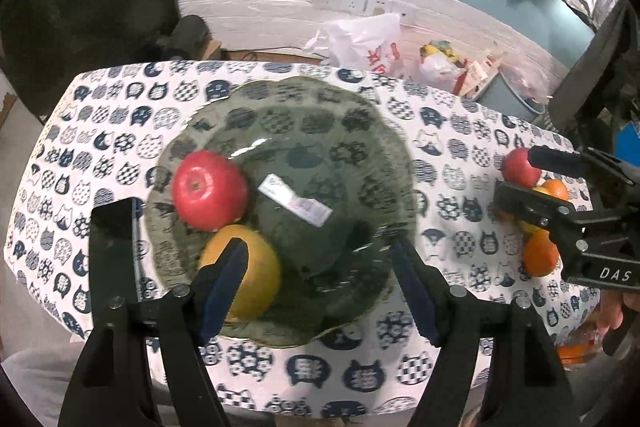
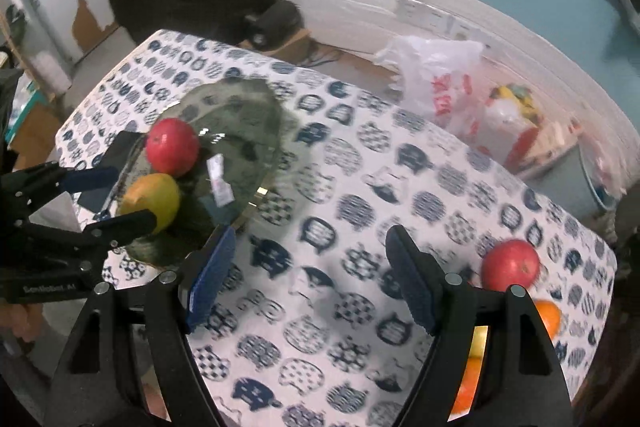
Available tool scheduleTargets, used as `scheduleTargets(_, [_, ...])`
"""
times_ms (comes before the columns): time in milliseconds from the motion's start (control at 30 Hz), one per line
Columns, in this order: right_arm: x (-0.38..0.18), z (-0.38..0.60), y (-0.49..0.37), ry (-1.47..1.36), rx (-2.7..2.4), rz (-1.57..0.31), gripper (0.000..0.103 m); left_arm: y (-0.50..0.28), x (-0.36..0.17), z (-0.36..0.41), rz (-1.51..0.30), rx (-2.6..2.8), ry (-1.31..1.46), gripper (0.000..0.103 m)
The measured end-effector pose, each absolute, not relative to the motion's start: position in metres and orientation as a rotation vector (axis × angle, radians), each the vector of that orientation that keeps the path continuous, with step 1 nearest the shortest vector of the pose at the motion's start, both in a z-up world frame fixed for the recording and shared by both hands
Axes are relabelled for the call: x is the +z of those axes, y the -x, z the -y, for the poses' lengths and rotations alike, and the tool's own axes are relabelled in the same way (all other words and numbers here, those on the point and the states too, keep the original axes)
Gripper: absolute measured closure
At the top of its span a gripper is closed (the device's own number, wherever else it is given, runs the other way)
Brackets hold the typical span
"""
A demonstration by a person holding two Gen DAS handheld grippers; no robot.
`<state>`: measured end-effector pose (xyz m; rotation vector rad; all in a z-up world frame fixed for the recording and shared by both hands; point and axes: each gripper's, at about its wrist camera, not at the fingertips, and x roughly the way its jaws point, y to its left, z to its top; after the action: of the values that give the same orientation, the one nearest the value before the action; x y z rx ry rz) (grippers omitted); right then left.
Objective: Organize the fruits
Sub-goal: 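Withdraw both tools from the bowl back toward the fruit pile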
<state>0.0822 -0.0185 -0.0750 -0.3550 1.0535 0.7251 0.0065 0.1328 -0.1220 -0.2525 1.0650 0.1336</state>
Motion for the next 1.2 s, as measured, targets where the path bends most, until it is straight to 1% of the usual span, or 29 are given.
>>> scheduleTargets(667, [-0.071, 0.171, -0.105, 0.19, 0.478, -1.096, 0.024, -0.049, -0.112, -0.017, -1.092, -0.046, 0.096, 0.025])
scheduleTargets(1000, [-0.076, 0.229, -0.116, 0.108, 0.377, -1.111, 0.024, -0.069, -0.118, 0.032, -1.114, -0.117, 0.016, 0.023])
scheduleTargets(1200, [-0.085, 0.258, -0.129, 0.058, 0.319, -1.131, 0.024, -0.084, -0.127, 0.049, -1.134, -0.142, 0.002, 0.023])
